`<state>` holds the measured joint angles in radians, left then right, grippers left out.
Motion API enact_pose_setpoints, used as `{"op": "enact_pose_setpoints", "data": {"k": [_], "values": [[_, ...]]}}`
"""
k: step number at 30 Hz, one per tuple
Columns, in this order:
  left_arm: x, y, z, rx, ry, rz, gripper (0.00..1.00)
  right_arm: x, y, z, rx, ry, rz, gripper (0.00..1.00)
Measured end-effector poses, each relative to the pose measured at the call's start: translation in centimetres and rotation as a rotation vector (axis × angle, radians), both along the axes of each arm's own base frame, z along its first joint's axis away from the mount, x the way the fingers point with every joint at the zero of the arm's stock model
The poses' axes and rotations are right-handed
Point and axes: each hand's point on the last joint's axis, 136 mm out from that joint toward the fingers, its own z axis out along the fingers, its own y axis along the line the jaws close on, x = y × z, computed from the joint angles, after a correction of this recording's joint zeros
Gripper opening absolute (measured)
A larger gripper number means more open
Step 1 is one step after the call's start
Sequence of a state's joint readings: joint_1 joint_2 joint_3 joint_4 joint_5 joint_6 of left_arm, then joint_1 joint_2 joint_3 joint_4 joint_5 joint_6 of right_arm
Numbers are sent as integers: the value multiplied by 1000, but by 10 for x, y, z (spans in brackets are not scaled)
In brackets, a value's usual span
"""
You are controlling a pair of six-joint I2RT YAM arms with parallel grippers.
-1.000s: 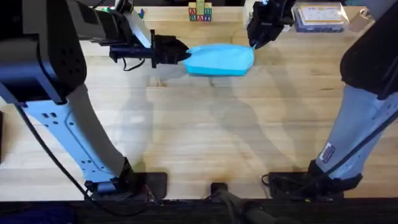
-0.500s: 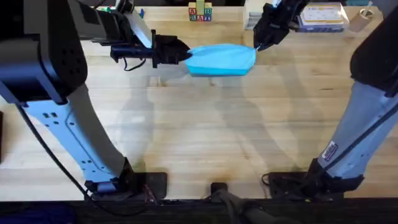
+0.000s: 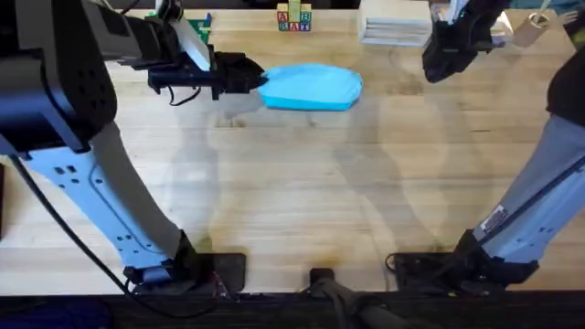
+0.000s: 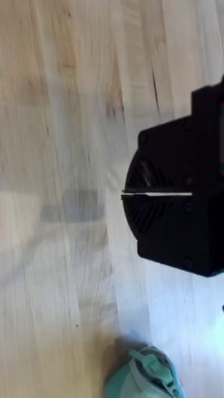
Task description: Unzip the bag, pick up the pens from the table one at a time and place them inside, then zip the bag closed.
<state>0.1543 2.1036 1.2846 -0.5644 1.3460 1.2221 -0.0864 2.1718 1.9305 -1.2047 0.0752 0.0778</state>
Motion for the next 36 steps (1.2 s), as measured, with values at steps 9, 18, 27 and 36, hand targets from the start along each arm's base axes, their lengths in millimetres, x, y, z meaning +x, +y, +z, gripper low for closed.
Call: {"op": "enact_pose_setpoints", "data": {"k": [9,18,27,36], "values": [[0,0,0,0,0,0,42,-2,10,5,-11,1,35,34],[0,0,0,0,0,0,42,-7,17,62,-24,-124,56,35],[0,0,0,1,0,0,42,-30,42,102,-24,-159,135,34],[0,0,0,1,0,0,42,-60,96,148,-8,-237,279,48]]}}
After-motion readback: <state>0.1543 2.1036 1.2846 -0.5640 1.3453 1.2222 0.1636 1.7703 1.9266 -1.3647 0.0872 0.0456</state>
